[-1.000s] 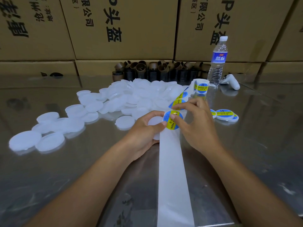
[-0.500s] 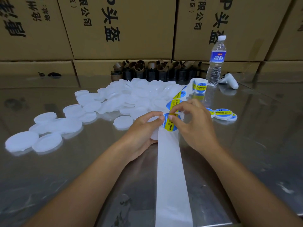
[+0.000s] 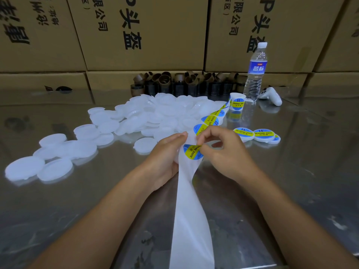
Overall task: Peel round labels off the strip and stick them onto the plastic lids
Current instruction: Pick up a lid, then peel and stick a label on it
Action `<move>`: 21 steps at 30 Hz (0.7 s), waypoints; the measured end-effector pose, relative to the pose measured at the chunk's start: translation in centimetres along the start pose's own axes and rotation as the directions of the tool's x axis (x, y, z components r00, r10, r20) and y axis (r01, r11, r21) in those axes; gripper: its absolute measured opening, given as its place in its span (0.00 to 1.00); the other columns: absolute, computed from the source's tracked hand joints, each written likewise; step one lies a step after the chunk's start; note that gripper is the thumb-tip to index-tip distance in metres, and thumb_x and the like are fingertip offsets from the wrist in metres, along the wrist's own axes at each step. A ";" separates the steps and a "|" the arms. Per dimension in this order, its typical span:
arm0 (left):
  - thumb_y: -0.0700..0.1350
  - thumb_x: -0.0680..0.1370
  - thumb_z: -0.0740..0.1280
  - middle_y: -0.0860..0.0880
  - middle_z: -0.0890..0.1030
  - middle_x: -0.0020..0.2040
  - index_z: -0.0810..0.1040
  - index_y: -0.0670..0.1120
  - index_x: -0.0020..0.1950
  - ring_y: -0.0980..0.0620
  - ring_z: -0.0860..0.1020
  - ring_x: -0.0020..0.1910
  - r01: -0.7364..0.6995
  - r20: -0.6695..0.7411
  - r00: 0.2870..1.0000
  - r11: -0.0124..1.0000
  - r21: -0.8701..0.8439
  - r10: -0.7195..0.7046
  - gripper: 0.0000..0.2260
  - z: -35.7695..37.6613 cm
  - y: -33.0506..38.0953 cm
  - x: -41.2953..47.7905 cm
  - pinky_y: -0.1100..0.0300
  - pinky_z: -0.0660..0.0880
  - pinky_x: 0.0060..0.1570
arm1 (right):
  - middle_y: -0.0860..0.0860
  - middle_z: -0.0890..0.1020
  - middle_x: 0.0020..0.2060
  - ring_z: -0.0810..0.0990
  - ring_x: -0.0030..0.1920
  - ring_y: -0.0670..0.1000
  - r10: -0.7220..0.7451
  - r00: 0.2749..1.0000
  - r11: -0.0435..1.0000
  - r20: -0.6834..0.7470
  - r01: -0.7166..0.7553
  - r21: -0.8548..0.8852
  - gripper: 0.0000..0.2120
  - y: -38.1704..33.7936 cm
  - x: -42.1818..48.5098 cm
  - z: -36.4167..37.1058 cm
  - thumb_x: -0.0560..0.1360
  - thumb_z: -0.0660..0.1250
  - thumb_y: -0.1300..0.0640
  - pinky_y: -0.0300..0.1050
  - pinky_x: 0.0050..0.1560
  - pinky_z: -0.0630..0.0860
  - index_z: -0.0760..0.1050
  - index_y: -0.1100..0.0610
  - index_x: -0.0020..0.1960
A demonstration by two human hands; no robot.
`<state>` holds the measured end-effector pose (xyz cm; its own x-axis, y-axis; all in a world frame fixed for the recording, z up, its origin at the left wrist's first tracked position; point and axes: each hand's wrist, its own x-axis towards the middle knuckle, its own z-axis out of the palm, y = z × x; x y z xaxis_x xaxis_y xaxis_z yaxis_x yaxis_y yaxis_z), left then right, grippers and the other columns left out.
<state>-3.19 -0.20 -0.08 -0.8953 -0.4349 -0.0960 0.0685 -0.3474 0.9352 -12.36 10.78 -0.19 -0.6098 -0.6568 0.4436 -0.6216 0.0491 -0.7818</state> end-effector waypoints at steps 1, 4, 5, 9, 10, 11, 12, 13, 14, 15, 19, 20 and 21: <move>0.43 0.82 0.58 0.39 0.81 0.50 0.76 0.36 0.62 0.47 0.81 0.42 0.003 -0.002 1.000 1.000 -0.006 -0.003 0.14 -0.1 0.0 0.0 0.61 0.80 0.39 | 0.46 0.81 0.37 0.79 0.45 0.44 0.010 1.000 0.999 0.012 -0.010 0.031 0.13 0.0 0.0 0.0 0.69 0.65 0.66 0.41 0.45 0.73 0.73 0.49 0.33; 0.40 0.81 0.59 0.38 0.80 0.51 0.75 0.35 0.63 0.46 0.80 0.43 -0.003 -0.018 1.000 1.000 0.014 0.003 0.14 -0.3 0.0 0.2 0.60 0.79 0.41 | 0.52 0.82 0.42 0.79 0.46 0.47 0.022 1.000 0.996 0.023 -0.024 0.086 0.12 0.0 0.0 0.0 0.71 0.64 0.65 0.36 0.41 0.72 0.73 0.51 0.32; 0.39 0.81 0.59 0.38 0.80 0.51 0.75 0.35 0.63 0.45 0.80 0.43 -0.007 -0.025 1.000 1.000 0.030 0.008 0.13 -0.4 -0.1 0.2 0.59 0.79 0.41 | 0.54 0.82 0.43 0.79 0.46 0.48 0.028 0.999 0.994 0.023 -0.031 0.103 0.12 0.0 0.1 -0.1 0.72 0.64 0.65 0.35 0.41 0.72 0.73 0.52 0.33; 0.37 0.80 0.60 0.41 0.82 0.47 0.77 0.38 0.59 0.48 0.80 0.38 -0.021 -0.036 0.999 0.997 0.070 0.024 0.10 -0.5 -0.3 0.4 0.60 0.79 0.36 | 0.51 0.81 0.40 0.77 0.44 0.47 0.058 0.998 0.964 0.032 -0.064 0.260 0.14 -0.4 0.4 -0.3 0.72 0.63 0.67 0.38 0.47 0.72 0.73 0.54 0.30; 0.37 0.80 0.60 0.42 0.82 0.46 0.78 0.39 0.58 0.49 0.81 0.37 -0.027 -0.043 0.999 0.997 0.071 0.030 0.10 -0.6 -0.4 0.5 0.61 0.79 0.36 | 0.49 0.81 0.38 0.77 0.42 0.45 0.063 0.998 0.945 0.029 -0.069 0.319 0.13 -0.6 0.5 -0.4 0.70 0.63 0.66 0.33 0.43 0.72 0.73 0.54 0.29; 0.37 0.81 0.60 0.43 0.82 0.45 0.78 0.39 0.58 0.50 0.81 0.37 -0.031 -0.046 0.998 0.997 0.069 0.034 0.10 -0.6 -0.4 0.6 0.61 0.79 0.36 | 0.47 0.81 0.36 0.77 0.39 0.42 0.070 0.997 0.923 0.020 -0.072 0.377 0.12 -0.8 0.6 -0.5 0.68 0.63 0.65 0.30 0.40 0.70 0.74 0.53 0.28; 0.37 0.81 0.60 0.44 0.82 0.44 0.78 0.39 0.58 0.51 0.81 0.37 -0.032 -0.050 0.998 0.997 0.064 0.035 0.10 -0.6 -0.5 0.6 0.61 0.79 0.37 | 0.46 0.81 0.35 0.77 0.37 0.40 0.082 0.997 0.901 0.002 -0.074 0.428 0.12 -0.9 0.7 -0.7 0.67 0.62 0.64 0.30 0.38 0.69 0.75 0.52 0.27; 0.37 0.81 0.61 0.45 0.82 0.43 0.79 0.40 0.57 0.51 0.81 0.37 -0.031 -0.057 0.998 0.998 0.051 0.034 0.09 -0.5 -0.5 0.6 0.61 0.79 0.37 | 0.45 0.81 0.34 0.76 0.38 0.41 0.103 0.995 0.877 -0.019 -0.081 0.473 0.12 -1.0 0.8 -0.9 0.66 0.63 0.63 0.32 0.38 0.68 0.76 0.51 0.27; 0.38 0.80 0.62 0.46 0.83 0.43 0.79 0.41 0.54 0.52 0.82 0.36 -0.030 -0.075 0.997 0.999 0.035 0.033 0.08 -0.4 -0.5 0.6 0.61 0.79 0.36 | 0.44 0.81 0.34 0.76 0.41 0.44 0.128 0.991 0.851 -0.047 -0.085 0.518 0.12 -0.9 0.9 -1.1 0.66 0.63 0.63 0.35 0.39 0.67 0.77 0.50 0.27; 0.38 0.80 0.63 0.46 0.83 0.42 0.79 0.43 0.51 0.53 0.82 0.36 -0.033 -0.102 0.994 0.999 0.024 0.035 0.06 -0.3 -0.5 0.6 0.61 0.80 0.36 | 0.44 0.80 0.34 0.75 0.44 0.47 0.157 0.984 0.817 -0.082 -0.082 0.571 0.13 -0.9 1.0 -1.3 0.67 0.64 0.63 0.38 0.40 0.66 0.77 0.49 0.29; 0.40 0.81 0.61 0.42 0.80 0.47 0.77 0.44 0.49 0.49 0.81 0.36 -0.102 -0.228 0.967 0.993 0.063 0.114 0.05 -0.4 -0.5 0.9 0.56 0.79 0.41 | 0.42 0.81 0.36 0.76 0.50 0.52 0.205 0.964 0.721 -0.171 -0.030 0.692 0.17 -0.8 1.1 -1.8 0.73 0.62 0.69 0.42 0.46 0.68 0.75 0.47 0.38; 0.40 0.81 0.61 0.42 0.79 0.46 0.76 0.44 0.49 0.49 0.80 0.34 -0.124 -0.253 0.958 0.991 0.053 0.134 0.05 -0.5 -0.3 0.9 0.55 0.79 0.42 | 0.42 0.82 0.37 0.77 0.52 0.52 0.200 0.965 0.725 -0.171 -0.028 0.688 0.17 -0.7 1.0 -1.8 0.74 0.63 0.68 0.42 0.48 0.70 0.76 0.46 0.40; 0.40 0.81 0.60 0.42 0.79 0.46 0.76 0.44 0.49 0.49 0.80 0.33 -0.148 -0.273 0.950 0.988 0.032 0.151 0.05 -0.6 -0.2 1.0 0.55 0.78 0.42 | 0.42 0.82 0.39 0.79 0.55 0.53 0.195 0.966 0.729 -0.167 -0.029 0.684 0.17 -0.7 1.0 -1.8 0.74 0.64 0.67 0.43 0.50 0.71 0.76 0.45 0.42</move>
<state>-3.82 -1.03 -0.53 -0.7203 -0.6923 -0.0430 0.1861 -0.2526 0.9495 -13.40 11.39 1.60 -0.7926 -0.4996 0.3494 -0.0991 -0.4599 -0.8824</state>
